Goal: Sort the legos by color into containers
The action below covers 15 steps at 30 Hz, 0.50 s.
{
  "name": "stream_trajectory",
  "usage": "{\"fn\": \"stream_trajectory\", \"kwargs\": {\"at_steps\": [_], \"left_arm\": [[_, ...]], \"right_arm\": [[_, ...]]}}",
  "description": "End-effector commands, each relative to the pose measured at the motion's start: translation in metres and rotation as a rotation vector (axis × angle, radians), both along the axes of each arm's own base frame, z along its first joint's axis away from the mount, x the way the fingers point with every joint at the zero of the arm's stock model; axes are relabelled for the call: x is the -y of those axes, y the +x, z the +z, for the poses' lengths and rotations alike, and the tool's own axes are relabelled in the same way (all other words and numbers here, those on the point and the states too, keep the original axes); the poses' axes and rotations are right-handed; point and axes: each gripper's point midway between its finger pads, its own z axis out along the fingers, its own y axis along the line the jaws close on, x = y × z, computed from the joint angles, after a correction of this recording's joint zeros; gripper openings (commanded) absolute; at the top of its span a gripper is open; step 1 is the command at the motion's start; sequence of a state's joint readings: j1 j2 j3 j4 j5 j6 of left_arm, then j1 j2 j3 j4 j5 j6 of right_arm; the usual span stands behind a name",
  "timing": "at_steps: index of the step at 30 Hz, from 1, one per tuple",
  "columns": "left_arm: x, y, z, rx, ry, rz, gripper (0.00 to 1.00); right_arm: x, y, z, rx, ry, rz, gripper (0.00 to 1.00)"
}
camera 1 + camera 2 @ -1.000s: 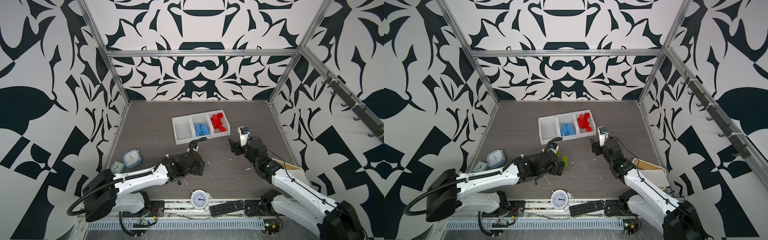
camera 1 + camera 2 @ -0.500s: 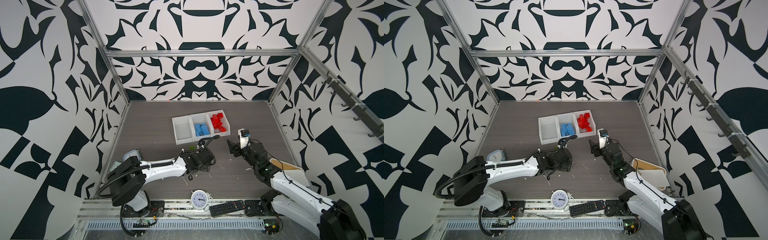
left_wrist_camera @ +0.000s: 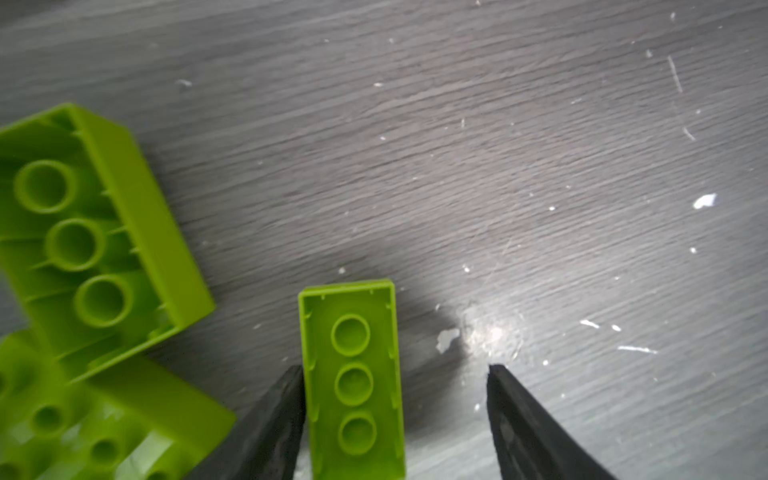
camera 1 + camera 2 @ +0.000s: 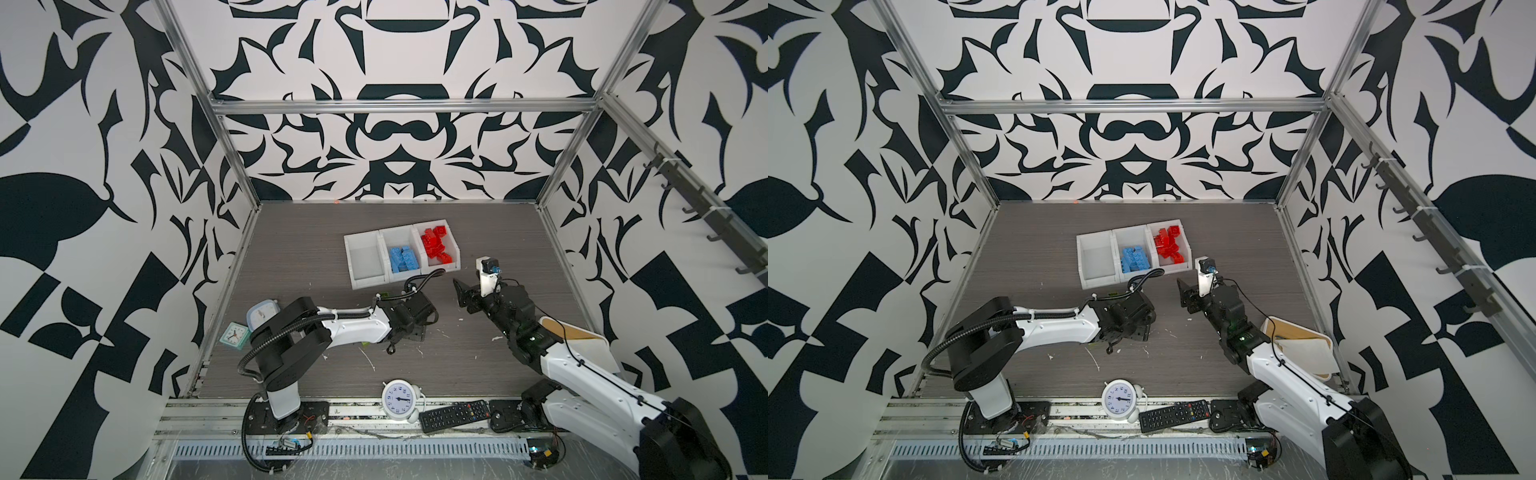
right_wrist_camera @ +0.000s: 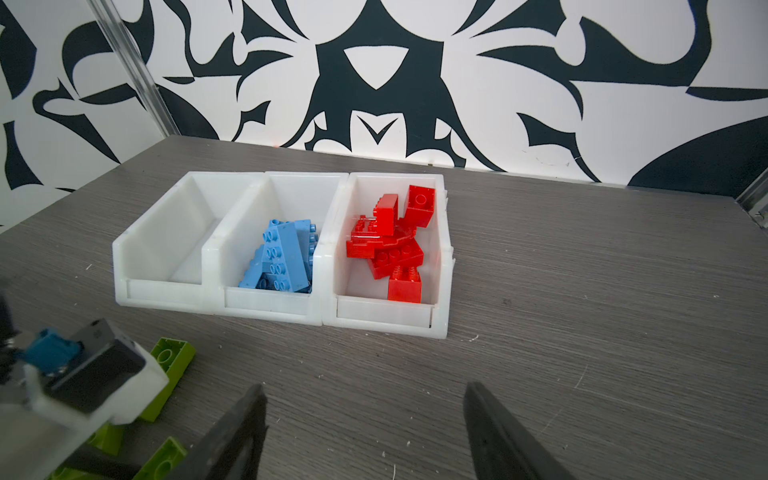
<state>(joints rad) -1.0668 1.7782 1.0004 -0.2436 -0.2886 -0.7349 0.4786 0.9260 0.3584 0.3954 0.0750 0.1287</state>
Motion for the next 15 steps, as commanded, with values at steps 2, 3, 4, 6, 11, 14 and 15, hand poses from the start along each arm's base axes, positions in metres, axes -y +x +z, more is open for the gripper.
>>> {"fn": "stream_trajectory", "kwargs": {"at_steps": [2, 3, 4, 6, 11, 14, 15], "left_arm": [[-0.0026, -0.0006, -0.0049, -0.026, 0.011, 0.011, 0.69], [-0.0046, 0.0004, -0.0056, -0.027, 0.012, 0.017, 0.66], [-0.0055, 0.0017, -0.0055, -0.025, 0.009, 0.02, 0.62], [-0.0064, 0.0041, -0.0055, -0.02, -0.001, 0.027, 0.61], [-0.008, 0.0061, -0.0085, -0.025, 0.002, 0.028, 0.52], [-0.0086, 0.0062, -0.0082, -0.022, 0.008, 0.025, 0.51], [-0.0091, 0.0062, -0.0079, -0.021, 0.008, 0.024, 0.5]], "right_arm": [[-0.0002, 0.0016, 0.0184, 0.057, 0.032, -0.007, 0.77], [-0.0003, 0.0019, 0.0185, 0.058, 0.033, -0.007, 0.77], [-0.0008, 0.0019, 0.0177, 0.056, 0.032, -0.005, 0.77], [-0.0014, 0.0023, 0.0168, 0.052, 0.032, -0.003, 0.78], [-0.0014, 0.0028, 0.0157, 0.049, 0.027, -0.004, 0.78], [-0.0011, 0.0037, 0.0145, 0.046, 0.025, -0.007, 0.78], [-0.0016, 0.0037, 0.0137, 0.043, 0.025, -0.004, 0.78]]}}
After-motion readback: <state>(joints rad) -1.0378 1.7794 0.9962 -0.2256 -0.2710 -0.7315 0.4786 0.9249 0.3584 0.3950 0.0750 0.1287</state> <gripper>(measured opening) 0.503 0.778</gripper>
